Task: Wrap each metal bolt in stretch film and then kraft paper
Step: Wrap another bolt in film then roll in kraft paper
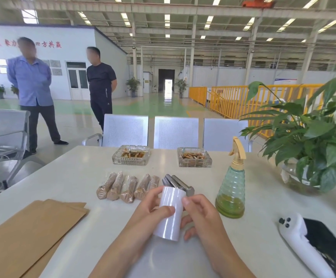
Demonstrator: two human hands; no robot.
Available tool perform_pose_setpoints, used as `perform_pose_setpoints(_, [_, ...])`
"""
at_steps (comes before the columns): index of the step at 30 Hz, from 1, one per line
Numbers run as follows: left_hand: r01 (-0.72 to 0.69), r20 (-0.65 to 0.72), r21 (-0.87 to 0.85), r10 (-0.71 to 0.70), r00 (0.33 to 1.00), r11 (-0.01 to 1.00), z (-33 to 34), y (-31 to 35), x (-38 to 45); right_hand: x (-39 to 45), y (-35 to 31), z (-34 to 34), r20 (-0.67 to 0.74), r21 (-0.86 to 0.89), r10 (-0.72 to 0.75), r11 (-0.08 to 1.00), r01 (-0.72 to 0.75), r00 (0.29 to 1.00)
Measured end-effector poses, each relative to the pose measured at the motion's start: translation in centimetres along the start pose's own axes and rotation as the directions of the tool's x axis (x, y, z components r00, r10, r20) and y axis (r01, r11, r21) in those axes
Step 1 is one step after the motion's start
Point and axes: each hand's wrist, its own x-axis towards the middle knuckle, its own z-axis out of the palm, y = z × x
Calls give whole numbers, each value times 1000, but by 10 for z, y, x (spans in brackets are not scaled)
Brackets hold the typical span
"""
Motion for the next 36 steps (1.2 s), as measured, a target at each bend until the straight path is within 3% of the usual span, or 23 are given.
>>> perform_pose_setpoints(25, [-121,39,260,115,993,958,-1,1,0,4,-5,-12,6,106,-22,994,21,1000])
perform_pose_setpoints(36, [-43,-7,46,43,999,998,-3,5,3,7,-6,-14,37,223,63,972,-70,997])
